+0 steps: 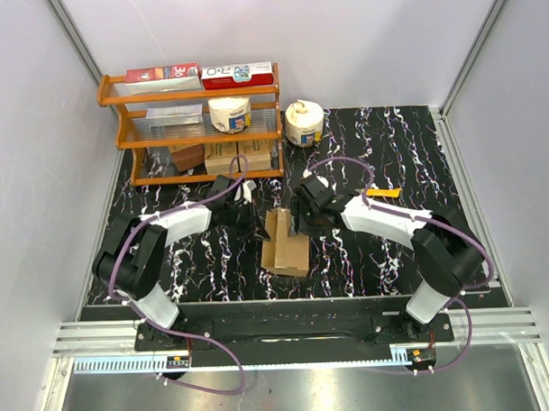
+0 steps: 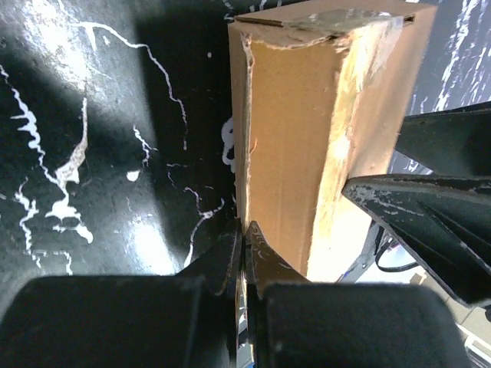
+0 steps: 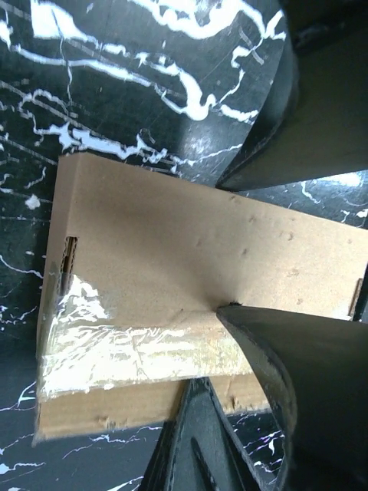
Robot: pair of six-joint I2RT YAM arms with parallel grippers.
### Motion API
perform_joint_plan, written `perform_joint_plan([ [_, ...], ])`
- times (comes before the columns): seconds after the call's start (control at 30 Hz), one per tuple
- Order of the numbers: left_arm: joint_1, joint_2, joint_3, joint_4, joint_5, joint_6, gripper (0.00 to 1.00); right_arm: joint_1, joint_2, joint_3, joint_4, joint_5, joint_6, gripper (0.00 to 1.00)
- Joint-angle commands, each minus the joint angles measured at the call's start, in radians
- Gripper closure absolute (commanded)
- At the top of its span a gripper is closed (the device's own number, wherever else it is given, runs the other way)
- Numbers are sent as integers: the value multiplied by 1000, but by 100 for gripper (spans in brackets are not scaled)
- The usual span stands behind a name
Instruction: Unpack the express box
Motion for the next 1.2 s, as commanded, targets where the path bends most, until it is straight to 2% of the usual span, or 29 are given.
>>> perform_joint_plan([
  [0.0, 6, -133, 92, -121, -25, 23, 100, -7, -87, 29, -112, 143, -17, 32],
  [0.13, 6, -207, 122, -177, -25, 26, 100, -7, -128, 52, -137, 160, -23, 26],
  [0.53, 6, -234, 150, -218, -14, 20, 100, -5, -194, 118, -189, 176, -20, 23],
  [0.73, 6, -234, 161, -218, 4, 17, 100, -5, -226, 117, -129, 65, -63, 16],
  [1.03, 6, -245, 178, -237, -11, -2, 100, 59, -145, 184, -169, 123, -56, 15],
  [1.17, 6, -254, 190, -252, -26, -11, 100, 105, -79, 239, -218, 205, -40, 15],
])
